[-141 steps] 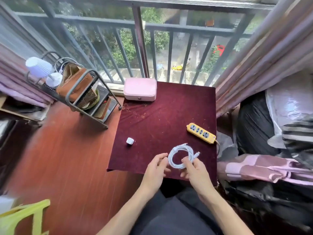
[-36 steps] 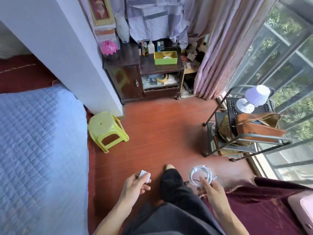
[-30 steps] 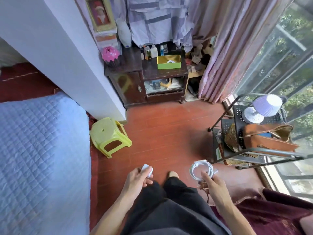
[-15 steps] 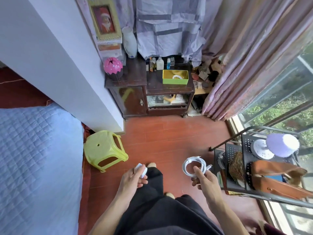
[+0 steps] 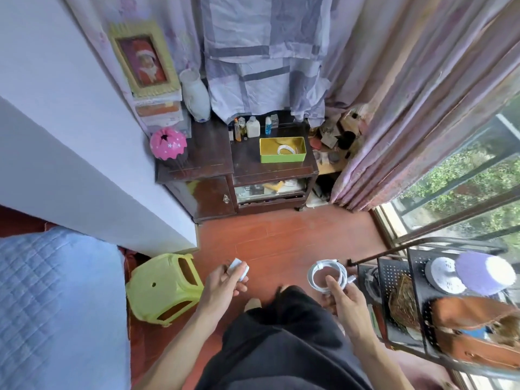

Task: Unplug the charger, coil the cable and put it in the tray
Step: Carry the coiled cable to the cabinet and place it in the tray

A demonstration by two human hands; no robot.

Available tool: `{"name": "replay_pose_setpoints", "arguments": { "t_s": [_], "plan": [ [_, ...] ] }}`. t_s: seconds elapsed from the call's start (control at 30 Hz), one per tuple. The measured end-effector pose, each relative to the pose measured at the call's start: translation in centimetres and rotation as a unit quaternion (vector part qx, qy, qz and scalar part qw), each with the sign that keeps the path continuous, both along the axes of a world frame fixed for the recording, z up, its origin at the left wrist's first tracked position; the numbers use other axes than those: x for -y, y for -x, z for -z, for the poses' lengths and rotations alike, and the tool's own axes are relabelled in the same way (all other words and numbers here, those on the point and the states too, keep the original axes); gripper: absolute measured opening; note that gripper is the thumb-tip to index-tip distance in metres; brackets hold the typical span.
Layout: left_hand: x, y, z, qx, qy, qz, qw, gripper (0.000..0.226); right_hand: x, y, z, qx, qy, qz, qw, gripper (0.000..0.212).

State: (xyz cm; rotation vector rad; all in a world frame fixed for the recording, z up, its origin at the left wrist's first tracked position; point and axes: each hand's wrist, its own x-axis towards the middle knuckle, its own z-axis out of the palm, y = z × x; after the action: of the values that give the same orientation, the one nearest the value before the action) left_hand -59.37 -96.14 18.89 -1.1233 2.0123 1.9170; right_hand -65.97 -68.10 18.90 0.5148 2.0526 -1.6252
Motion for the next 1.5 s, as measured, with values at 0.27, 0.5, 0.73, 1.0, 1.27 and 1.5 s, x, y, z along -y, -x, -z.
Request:
{"name": "replay_pose_setpoints", "arguments": {
  "t_s": [0.27, 0.5, 0.73, 1.0, 1.27, 1.5],
  "plan": [
    [-0.5, 10.5, 1.2, 0.037, -0.005, 0.011, 0.999, 0.027, -0.1, 11.1, 1.4, 0.029, 0.045, 0.038, 0.998, 0.046],
    [-1.8, 22.2, -0.3, 0.029, 0.007, 0.016, 0.999, 0.029, -0.7, 22.4, 1.4, 0.028, 0.052, 0.017, 0.998, 0.028],
    [-0.7, 29.1, -1.9, 0.023, 0.000, -0.016, 1.000, 0.031, 1.2, 30.9, -0.8, -0.007, 0.025, -0.037, 0.999, 0.022],
    [2.8, 34.7, -0.8, 0.061, -0.007, -0.051, 0.997, 0.026, 4.9, 38.1, -0.8, 0.004, 0.002, -0.035, 0.999, 0.027],
    [9.5, 42.4, 0.1, 0.056, -0.023, -0.010, 0.998, 0.044, 10.7, 44.7, 1.1, -0.001, -0.041, -0.066, 0.997, 0.030],
    [13.8, 48.8, 1.4, 0.058, -0.038, 0.045, 0.997, 0.038, 15.8, 47.3, 1.7, 0.005, -0.045, -0.043, 0.998, 0.033]
  ]
}}
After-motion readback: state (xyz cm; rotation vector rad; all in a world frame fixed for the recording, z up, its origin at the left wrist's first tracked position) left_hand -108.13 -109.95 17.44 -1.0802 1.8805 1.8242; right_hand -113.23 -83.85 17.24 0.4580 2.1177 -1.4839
